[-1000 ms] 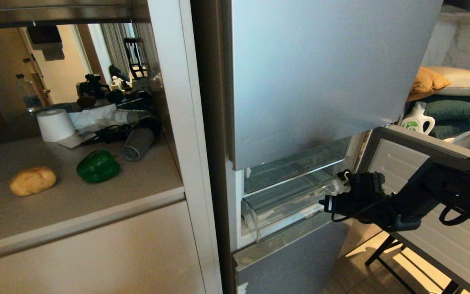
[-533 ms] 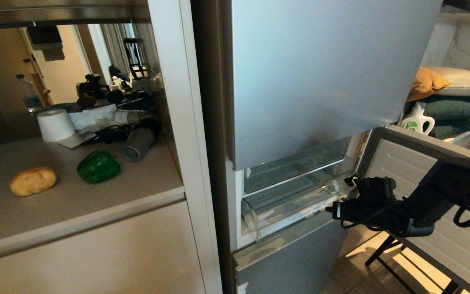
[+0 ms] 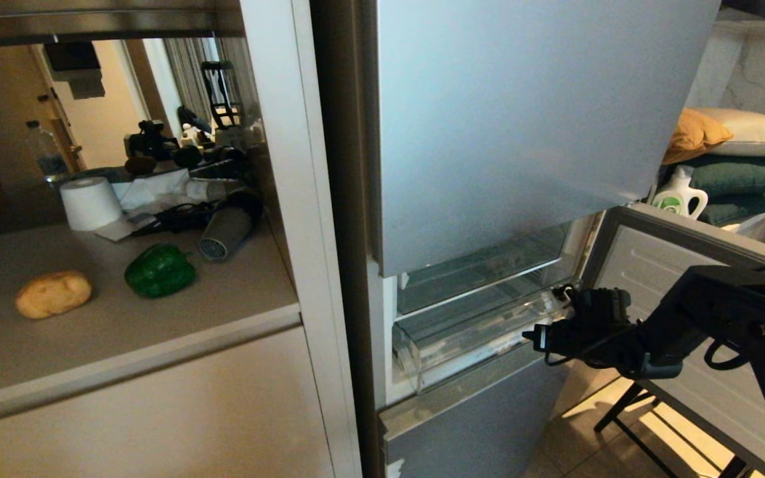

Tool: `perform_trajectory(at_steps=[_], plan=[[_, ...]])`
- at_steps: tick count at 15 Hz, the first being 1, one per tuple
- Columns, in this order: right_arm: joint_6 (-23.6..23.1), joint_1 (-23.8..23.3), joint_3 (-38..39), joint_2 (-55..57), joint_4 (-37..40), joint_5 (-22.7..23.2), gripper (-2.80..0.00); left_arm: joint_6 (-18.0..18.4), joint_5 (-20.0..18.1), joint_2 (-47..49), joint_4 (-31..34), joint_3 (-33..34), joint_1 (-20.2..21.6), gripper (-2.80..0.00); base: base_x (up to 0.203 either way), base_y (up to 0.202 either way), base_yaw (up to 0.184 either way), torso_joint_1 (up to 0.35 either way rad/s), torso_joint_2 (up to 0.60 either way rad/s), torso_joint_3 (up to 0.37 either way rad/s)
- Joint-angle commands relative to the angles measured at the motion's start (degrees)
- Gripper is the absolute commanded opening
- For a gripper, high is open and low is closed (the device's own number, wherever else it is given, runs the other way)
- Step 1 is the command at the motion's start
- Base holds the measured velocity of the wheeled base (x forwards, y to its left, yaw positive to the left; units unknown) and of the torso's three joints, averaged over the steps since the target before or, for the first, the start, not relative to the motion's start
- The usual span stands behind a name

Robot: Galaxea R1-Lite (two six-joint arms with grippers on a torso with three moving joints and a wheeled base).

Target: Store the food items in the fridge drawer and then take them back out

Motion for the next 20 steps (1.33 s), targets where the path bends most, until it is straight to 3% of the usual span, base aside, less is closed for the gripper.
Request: perform_trajectory(at_steps=[1,8,13,15,20], plan=[[0.06,0.18,-2.21,1.72,-0.29,0.14,-2.80,0.01,0.01,0.06,-0.02,0.62,0.01,-2.80,0.000,0.000,0.000,0.000,0.00,0.000],[0.54,0.55,-9.85,5.36,-0.08,2.15,-2.80,0.01,0.01,0.06,-0.02,0.62,0.01,-2.80,0.000,0.000,0.000,0.000,0.00,0.000],[3.68,0.90,-16.93,7.95,2.98,2.08,-2.80,0.01,0.01,0.04,-0.02,0.62,0.01,-2.80,0.000,0.000,0.000,0.000,0.00,0.000],[5.88,0.91,-17.41,7.85,4.02,2.07,-2.80,0.01,0.01,0.06,-0.02,0.62,0.01,-2.80,0.000,0.000,0.000,0.000,0.00,0.000],[6.18,0.82,-15.23,5.05,4.03,2.23,-2.80,0.01,0.01,0.06,-0.02,0.62,0.01,-2.80,0.000,0.000,0.000,0.000,0.00,0.000]])
